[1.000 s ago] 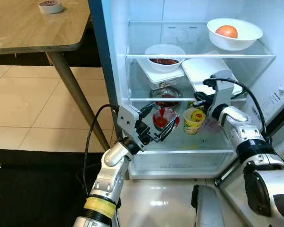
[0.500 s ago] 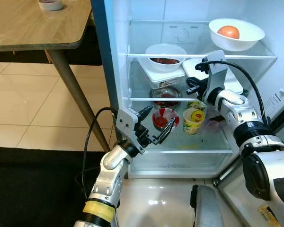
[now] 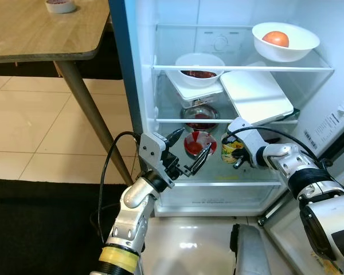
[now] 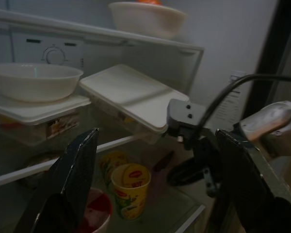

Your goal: Restocking fridge

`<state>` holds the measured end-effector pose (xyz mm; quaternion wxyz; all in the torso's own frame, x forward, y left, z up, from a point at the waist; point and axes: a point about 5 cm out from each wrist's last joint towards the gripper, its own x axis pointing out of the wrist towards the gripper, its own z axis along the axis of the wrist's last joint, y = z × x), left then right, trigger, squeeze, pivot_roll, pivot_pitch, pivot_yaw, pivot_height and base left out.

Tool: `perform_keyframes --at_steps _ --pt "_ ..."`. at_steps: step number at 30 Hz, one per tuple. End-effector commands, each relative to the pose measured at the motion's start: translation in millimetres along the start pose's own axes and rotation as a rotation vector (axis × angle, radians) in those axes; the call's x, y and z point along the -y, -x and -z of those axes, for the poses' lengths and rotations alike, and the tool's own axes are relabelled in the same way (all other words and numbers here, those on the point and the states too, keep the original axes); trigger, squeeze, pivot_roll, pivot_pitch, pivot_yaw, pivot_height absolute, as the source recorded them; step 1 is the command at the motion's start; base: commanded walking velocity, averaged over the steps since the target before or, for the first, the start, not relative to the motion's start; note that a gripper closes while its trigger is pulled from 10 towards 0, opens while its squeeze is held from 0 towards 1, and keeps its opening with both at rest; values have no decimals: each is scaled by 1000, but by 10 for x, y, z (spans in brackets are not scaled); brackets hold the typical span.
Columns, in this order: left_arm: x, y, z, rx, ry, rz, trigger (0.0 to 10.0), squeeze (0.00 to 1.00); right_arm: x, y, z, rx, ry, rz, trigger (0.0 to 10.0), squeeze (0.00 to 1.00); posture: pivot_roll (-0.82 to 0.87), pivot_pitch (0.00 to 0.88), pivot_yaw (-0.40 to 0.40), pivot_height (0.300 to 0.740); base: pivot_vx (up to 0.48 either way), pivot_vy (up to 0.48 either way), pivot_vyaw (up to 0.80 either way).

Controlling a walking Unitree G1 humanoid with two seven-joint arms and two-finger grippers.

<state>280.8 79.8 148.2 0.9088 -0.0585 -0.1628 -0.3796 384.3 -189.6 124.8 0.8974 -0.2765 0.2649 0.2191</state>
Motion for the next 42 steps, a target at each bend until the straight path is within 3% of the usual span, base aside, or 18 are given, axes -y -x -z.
perform_keyframes --at_steps 1,4,7,11,18,21,30,36,42 --pt "3 43 19 -29 -9 8 10000 0 64 20 -16 -5 -18 49 10000 0 139 120 -55 447 0 0 0" --pt "6 63 9 -35 -11 8 10000 0 162 46 -138 53 -18 163 10000 0 150 129 -52 447 0 0 0" --pt "5 63 1 -34 -12 8 10000 0 184 54 -174 77 -44 185 10000 0 152 132 -51 447 0 0 0" --pt "6 88 -12 -38 -13 9 10000 0 246 89 -375 203 -152 223 10000 0 159 143 -47 447 0 0 0" --pt "28 98 -17 -41 -9 9 10000 0 353 157 -523 268 -163 278 10000 0 163 146 -48 447 0 0 0" --pt "32 92 -35 -39 -9 5 10000 0 467 238 -677 324 -171 343 10000 0 167 145 -51 447 0 0 0" --pt "27 85 -87 -33 -15 5 10000 0 601 372 -960 425 -185 417 10000 0 186 145 -54 447 0 0 0" --pt "20 79 -106 -28 -16 -1 10000 0 579 371 -1023 452 -205 408 10000 0 184 143 -58 447 0 0 0" --pt "32 66 -100 -28 -11 -2 10000 0 448 257 -865 410 -200 345 10000 0 176 137 -56 447 0 0 0"
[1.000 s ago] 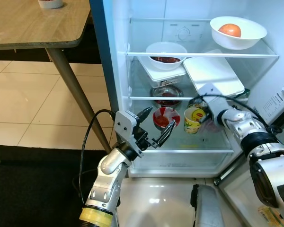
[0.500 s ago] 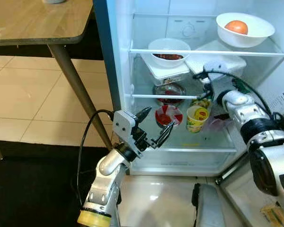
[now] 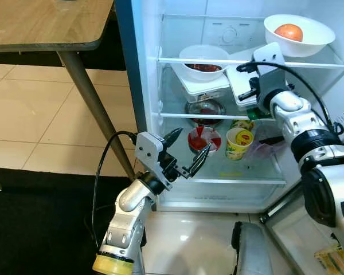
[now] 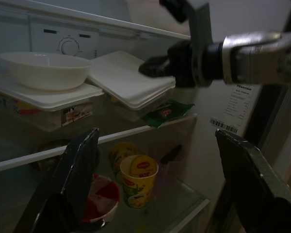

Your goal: Restocking fridge

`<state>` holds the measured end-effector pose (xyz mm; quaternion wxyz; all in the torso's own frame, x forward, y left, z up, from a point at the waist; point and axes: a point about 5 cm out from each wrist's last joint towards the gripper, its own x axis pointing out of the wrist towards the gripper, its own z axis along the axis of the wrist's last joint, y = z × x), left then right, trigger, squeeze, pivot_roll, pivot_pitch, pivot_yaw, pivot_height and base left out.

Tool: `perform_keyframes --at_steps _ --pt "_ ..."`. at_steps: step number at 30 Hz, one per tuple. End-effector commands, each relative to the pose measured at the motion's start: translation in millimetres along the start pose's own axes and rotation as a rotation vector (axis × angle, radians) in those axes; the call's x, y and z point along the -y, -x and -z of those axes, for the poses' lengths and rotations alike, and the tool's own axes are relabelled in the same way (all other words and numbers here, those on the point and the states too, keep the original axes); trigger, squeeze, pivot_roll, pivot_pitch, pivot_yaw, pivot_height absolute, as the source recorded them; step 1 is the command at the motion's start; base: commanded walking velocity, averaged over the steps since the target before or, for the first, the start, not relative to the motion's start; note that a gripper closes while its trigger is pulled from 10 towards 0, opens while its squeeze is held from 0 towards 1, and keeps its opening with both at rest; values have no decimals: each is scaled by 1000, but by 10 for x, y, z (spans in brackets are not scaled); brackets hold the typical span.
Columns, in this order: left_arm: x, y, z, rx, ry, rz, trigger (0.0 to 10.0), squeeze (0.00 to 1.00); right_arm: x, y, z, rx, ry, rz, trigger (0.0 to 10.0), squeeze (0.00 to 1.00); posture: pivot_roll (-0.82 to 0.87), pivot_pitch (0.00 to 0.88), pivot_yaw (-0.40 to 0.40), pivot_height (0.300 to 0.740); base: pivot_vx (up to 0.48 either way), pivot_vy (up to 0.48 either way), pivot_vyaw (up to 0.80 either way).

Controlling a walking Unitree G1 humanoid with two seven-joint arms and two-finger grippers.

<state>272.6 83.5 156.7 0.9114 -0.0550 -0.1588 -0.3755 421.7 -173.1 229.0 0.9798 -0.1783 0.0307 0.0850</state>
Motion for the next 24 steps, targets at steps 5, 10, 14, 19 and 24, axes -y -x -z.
perform_keyframes --at_steps 5,10,14,19,24 --pt "1 -10 11 -15 -4 12 10000 0 -12 54 268 -65 -14 -37 10000 0 166 123 -49 447 0 0 0" --pt "-35 -69 21 -9 -7 18 10000 0 -17 137 462 -40 -173 -152 10000 0 149 92 -44 447 0 0 0" --pt "-53 -125 22 0 -4 22 10000 0 -51 193 529 33 -302 -244 10000 0 132 70 -39 447 0 0 0" --pt "-73 -193 47 2 -2 30 10000 0 -101 293 720 57 -371 -317 10000 0 114 44 -38 447 0 0 0" --pt "-128 -216 136 -17 5 17 10000 0 -190 462 1139 -20 -421 -293 10000 0 89 8 -37 447 0 0 0"
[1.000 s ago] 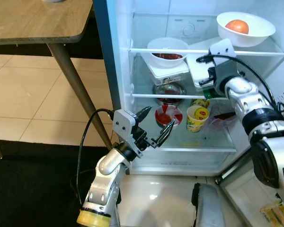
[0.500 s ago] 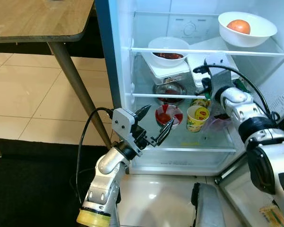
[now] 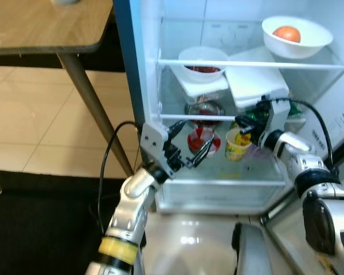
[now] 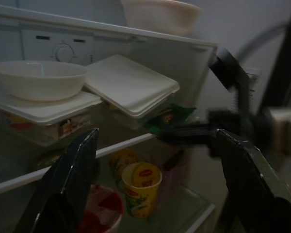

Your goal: Restocking fridge

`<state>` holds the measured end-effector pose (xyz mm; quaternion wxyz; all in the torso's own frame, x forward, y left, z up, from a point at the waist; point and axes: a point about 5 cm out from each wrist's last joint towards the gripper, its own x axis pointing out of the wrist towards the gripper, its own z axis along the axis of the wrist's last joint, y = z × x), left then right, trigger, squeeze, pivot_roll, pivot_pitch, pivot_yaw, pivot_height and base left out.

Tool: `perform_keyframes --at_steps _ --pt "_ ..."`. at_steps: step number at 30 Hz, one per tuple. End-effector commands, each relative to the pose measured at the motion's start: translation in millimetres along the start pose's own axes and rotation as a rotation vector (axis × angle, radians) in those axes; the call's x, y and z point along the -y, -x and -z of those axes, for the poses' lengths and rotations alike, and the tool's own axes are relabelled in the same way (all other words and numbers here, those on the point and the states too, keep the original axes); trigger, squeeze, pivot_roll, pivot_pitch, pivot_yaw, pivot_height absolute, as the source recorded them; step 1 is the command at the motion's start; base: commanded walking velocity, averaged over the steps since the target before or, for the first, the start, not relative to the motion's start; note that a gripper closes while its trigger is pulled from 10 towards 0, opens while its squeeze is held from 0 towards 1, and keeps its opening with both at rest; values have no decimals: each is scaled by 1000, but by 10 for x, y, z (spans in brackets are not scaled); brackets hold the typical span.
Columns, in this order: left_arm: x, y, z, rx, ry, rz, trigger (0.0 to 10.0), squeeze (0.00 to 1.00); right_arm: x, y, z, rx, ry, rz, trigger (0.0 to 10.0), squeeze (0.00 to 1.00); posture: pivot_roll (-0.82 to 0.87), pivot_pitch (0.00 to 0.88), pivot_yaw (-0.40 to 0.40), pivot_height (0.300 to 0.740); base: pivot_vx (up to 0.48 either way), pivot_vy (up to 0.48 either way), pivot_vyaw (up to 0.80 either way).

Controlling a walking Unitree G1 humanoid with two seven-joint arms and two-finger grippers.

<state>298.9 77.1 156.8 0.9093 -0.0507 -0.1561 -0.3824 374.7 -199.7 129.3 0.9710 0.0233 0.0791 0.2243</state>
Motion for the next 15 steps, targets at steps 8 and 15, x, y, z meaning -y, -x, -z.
perform_keyframes --at_steps 8,15 --pt "-101 156 309 -85 37 -68 10000 0 75 344 621 -93 -105 73 10000 0 52 0 -44 447 0 0 0" --pt "-193 346 554 -172 60 -165 10000 0 69 466 783 -111 -133 69 10000 0 40 0 -47 447 0 0 0"
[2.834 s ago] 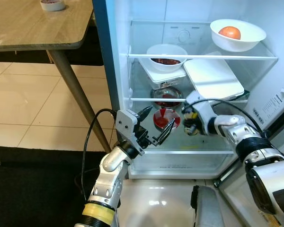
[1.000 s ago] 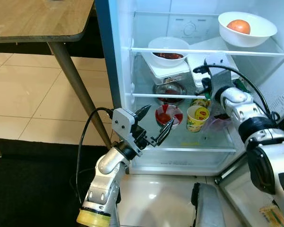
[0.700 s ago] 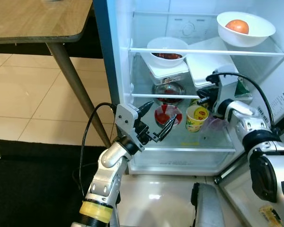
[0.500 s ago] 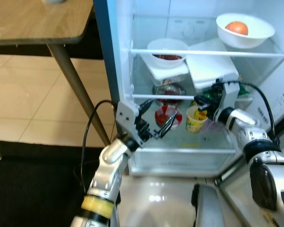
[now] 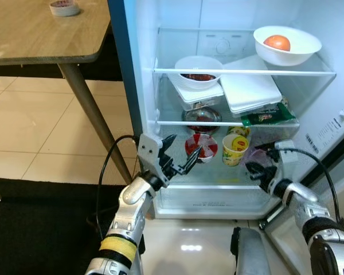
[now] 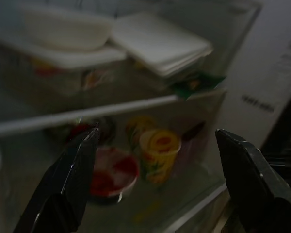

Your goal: Restocking fridge

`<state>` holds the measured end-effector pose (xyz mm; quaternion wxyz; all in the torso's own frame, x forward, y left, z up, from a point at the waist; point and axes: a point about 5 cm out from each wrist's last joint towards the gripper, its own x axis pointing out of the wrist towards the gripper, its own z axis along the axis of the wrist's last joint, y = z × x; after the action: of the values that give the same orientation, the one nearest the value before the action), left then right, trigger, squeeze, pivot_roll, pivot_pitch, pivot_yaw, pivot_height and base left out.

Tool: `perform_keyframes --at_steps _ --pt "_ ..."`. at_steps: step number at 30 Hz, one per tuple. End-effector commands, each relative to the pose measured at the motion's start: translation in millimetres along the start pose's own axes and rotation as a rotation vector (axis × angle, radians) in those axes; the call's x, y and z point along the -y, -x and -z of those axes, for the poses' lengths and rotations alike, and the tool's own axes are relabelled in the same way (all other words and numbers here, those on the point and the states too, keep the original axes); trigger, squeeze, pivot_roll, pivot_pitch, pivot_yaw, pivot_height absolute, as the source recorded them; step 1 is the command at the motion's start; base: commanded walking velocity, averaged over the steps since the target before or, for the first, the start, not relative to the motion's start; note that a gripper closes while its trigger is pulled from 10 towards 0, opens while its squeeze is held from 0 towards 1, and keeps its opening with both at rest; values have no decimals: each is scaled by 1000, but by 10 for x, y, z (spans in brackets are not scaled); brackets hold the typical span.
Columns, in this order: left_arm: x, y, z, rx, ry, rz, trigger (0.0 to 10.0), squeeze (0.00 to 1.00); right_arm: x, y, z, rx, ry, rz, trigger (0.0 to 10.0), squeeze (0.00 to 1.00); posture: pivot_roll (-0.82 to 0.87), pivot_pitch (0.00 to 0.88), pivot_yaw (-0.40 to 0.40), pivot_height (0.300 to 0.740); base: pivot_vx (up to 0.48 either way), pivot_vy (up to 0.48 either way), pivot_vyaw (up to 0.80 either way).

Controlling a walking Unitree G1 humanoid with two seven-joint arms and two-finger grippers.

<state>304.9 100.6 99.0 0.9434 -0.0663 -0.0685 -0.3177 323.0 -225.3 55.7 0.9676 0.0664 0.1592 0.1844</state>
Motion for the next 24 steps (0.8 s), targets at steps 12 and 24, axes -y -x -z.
perform_keyframes --at_steps 12,24 --pt "-183 318 337 -101 35 -109 10000 0 -67 -7 105 20 -117 -8 10000 0 51 0 -45 489 0 0 0" --pt "-209 686 554 -194 83 -84 10000 0 45 110 254 -29 -155 77 10000 0 59 0 -43 532 0 0 0"
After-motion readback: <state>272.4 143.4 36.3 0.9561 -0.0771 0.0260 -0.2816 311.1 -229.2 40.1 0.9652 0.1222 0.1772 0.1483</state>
